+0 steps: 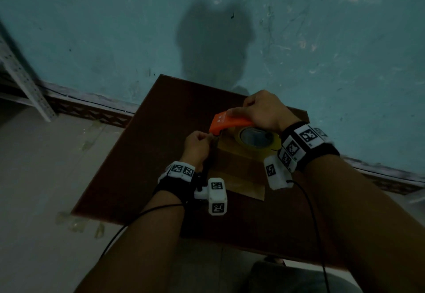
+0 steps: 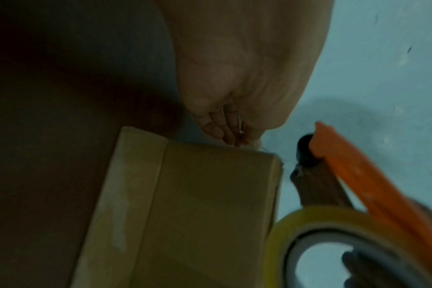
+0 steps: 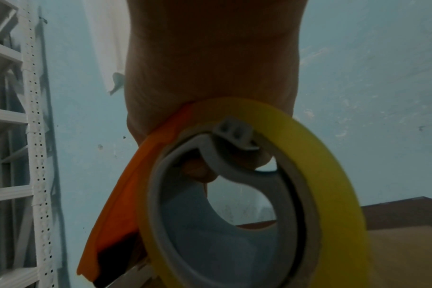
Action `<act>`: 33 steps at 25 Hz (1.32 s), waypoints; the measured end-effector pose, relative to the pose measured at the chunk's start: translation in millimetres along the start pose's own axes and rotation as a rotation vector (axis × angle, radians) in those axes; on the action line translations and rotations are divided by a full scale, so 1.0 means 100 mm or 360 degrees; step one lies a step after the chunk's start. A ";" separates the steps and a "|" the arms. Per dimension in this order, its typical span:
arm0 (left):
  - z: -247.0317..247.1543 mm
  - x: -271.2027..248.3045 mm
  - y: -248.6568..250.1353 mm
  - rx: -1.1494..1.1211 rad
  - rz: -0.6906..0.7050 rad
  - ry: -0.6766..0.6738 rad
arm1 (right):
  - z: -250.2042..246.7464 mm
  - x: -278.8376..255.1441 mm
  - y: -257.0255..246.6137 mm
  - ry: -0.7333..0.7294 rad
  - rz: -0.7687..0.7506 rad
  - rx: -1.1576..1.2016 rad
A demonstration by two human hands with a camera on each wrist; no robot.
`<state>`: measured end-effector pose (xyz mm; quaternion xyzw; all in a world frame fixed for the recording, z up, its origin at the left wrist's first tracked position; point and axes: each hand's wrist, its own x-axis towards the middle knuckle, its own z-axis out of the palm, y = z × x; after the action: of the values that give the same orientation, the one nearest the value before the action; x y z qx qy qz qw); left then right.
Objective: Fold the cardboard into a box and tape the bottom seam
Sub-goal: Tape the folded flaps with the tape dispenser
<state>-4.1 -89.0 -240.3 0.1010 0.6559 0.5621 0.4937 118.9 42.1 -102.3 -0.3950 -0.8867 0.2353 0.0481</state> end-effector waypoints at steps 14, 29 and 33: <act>0.09 -0.02 -0.11 0.0161 0.0394 0.0107 | 0.05 -0.01 0.01 0.0015 0.0034 0.0045; 0.06 -0.05 -0.31 -0.0238 0.0272 -0.0596 | 0.04 0.00 0.04 -0.0029 0.0036 0.0064; 0.13 -0.06 -0.29 0.0303 0.0644 -0.0679 | 0.04 0.01 0.05 -0.0026 0.0032 0.0057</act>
<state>20.7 -94.8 -259.6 0.3912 0.5537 0.5510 0.4866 120.6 43.8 -107.6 -0.4010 -0.8787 0.2549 0.0455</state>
